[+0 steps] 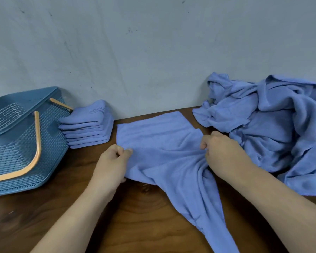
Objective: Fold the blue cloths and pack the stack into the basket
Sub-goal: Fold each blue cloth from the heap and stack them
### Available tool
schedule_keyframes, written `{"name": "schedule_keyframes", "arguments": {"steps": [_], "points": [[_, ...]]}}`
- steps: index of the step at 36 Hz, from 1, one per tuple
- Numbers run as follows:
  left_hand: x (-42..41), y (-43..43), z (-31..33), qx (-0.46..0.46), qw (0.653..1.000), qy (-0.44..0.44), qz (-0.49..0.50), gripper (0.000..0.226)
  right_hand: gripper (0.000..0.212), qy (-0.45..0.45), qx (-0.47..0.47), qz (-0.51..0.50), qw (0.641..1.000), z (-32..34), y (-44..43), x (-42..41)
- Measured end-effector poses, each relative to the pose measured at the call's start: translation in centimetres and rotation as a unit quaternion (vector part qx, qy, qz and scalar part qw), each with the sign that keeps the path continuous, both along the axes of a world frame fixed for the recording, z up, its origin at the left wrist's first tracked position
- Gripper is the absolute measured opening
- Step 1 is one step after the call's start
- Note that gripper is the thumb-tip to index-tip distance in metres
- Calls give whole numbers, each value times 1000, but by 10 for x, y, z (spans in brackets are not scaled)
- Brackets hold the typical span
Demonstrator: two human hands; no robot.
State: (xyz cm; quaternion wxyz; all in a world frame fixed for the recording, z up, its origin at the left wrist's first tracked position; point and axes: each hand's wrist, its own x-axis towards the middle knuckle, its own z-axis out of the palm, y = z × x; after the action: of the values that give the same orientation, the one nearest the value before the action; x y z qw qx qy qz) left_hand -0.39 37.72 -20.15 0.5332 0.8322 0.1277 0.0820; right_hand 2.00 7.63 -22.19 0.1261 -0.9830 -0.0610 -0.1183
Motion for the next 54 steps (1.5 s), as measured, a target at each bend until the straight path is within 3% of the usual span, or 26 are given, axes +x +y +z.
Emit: {"name": "schedule_keyframes", "arguments": {"steps": [7, 13, 16, 19, 21, 23, 26, 28, 31, 35, 37, 39, 41, 44, 47, 49, 51, 54], "points": [[-7, 37, 9, 156, 984, 77, -46, 27, 35, -8, -44, -22, 999, -2, -8, 6], [-20, 52, 32, 116, 964, 172, -163, 50, 7, -36, 29, -13, 999, 9, 1, -11], [-33, 60, 41, 158, 938, 208, -229, 58, 41, 40, 23, -45, 998, 37, 3, -27], [-42, 65, 39, 233, 920, 206, -240, 53, 63, 148, -22, -57, 987, 55, 4, -39], [-45, 57, 35, 200, 921, 193, -273, 45, 67, 191, -20, -38, 981, 58, 10, -44], [-47, 44, 32, 158, 928, 166, -294, 33, 61, 196, -9, -18, 980, 55, 17, -45], [-43, 35, 23, 207, 936, 107, -262, 18, 46, 182, 27, -3, 983, 47, 21, -44], [-41, 36, 19, 215, 942, 89, -241, 21, 41, 166, 65, 1, 984, 44, 20, -41], [-42, 31, 18, 86, 966, 36, -242, 25, 34, 138, 176, 9, 975, 46, 19, -37], [-40, 13, 17, -186, 962, 10, -200, 34, 29, 130, 391, -5, 911, 43, 14, -26], [-37, 10, 13, -202, 966, 8, -158, 35, 27, 134, 420, 0, 898, 41, 12, -23], [-35, 12, 9, -147, 982, 8, -121, 36, 24, 144, 429, 8, 892, 40, 10, -21], [-33, 16, 11, -54, 995, 9, -80, 42, 21, 135, 402, 10, 906, 41, 5, -20], [-35, 26, 15, 61, 994, 36, -78, 49, 14, 121, 252, 0, 960, 42, -6, -22], [-35, 37, 16, 96, 981, 107, -133, 41, 11, 141, 122, -20, 982, 45, -14, -27], [-34, 38, 16, 103, 976, 127, -142, 37, 14, 175, 87, -30, 980, 47, -13, -29], [-33, 33, 16, 126, 979, 105, -118, 39, 19, 181, 55, -34, 981, 46, -11, -31], [-36, 24, 16, 211, 976, 18, -54, 35, 25, 111, -17, -37, 993, 41, -7, -31]]}}
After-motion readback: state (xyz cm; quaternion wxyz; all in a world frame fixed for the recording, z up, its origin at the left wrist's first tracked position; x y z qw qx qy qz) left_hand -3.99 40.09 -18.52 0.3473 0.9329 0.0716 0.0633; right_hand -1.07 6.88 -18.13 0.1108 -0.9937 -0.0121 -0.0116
